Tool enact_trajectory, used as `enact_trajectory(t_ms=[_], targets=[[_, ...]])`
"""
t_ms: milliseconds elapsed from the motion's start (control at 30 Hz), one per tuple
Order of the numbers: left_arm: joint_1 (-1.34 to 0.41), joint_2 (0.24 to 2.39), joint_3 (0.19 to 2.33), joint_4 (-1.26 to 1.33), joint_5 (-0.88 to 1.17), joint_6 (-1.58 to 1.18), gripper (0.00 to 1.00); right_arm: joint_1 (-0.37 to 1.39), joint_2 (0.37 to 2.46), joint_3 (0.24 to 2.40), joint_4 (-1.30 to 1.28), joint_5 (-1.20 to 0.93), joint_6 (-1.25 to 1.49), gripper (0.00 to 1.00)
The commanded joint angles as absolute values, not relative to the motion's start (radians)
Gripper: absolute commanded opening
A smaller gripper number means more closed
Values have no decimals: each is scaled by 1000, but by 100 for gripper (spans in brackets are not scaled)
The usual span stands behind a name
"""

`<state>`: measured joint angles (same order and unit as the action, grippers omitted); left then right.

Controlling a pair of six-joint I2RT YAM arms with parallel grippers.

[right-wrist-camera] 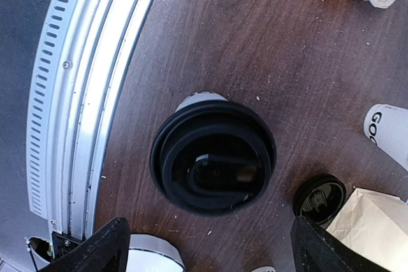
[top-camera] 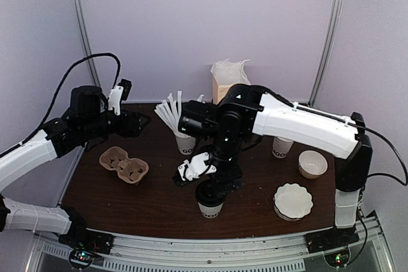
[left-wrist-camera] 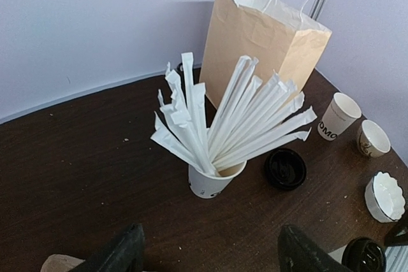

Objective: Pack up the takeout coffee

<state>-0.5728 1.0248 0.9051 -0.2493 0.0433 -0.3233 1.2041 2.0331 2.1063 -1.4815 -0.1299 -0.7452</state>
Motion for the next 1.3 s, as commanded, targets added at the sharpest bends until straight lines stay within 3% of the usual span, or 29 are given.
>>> enact_trajectory(t_ms=[0,233,533,900,1267], targets=[[-576,1088,941,-238,156,-350,74,1172,1879,2046,-1491,-124,-730,91],[-616,1141,963,-324,347,-396,73,998,1646,1774,-1303,-271,-643,89],[-746,1197,943,-393,432,-410,73,755,1440,1444,-980,-490,-423,85],[-845,1302,953,-365,395,-454,75,677,1441,1214,-800,-712,-266,76],[-919,1393,958,-310,426,-494,75,679,1595,1192,-769,-899,-235,68]])
